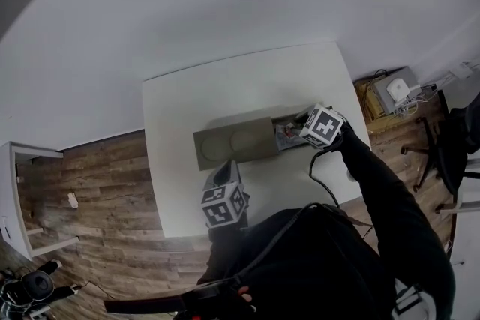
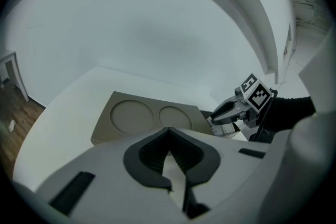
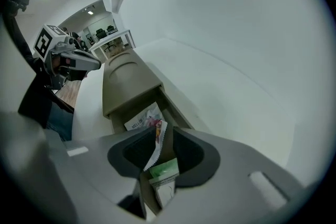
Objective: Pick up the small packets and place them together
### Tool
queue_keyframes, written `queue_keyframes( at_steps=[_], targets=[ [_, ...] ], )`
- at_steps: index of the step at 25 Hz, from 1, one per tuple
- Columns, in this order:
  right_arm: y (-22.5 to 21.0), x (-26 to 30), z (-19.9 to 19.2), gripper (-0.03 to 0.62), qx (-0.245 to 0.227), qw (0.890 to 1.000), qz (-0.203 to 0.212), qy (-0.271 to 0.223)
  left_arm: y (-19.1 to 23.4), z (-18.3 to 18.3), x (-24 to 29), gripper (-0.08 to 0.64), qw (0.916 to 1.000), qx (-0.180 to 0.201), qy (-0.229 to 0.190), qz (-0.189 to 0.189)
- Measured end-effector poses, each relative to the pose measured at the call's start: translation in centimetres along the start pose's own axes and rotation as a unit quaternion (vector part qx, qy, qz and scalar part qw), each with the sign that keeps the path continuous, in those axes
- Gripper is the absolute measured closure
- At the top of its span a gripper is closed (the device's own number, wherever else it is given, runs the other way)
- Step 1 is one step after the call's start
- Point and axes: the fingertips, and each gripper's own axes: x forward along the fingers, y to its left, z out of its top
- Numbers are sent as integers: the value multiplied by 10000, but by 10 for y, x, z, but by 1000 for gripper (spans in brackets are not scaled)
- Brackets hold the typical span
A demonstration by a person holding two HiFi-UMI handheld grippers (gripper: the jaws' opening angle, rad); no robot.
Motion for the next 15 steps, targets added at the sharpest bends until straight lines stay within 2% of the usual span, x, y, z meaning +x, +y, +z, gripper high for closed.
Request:
queue_keyframes(
  at_steps=[3, 11, 13, 15],
  targets=[
    [-2, 5, 1, 515, 121, 9999, 50, 7, -1, 1, 1, 560, 10000, 11, -1, -22],
    [5, 15, -6, 517, 219, 9991, 297, 204, 1, 2, 0, 560, 10000, -9, -21, -33],
    [4, 15, -6, 565, 216, 9993, 230, 207, 2, 2, 0, 560, 10000, -8, -10, -28],
    [4, 14, -7, 584, 195, 9993, 218, 227, 2, 2, 0, 560, 10000, -5, 3, -27]
  ],
)
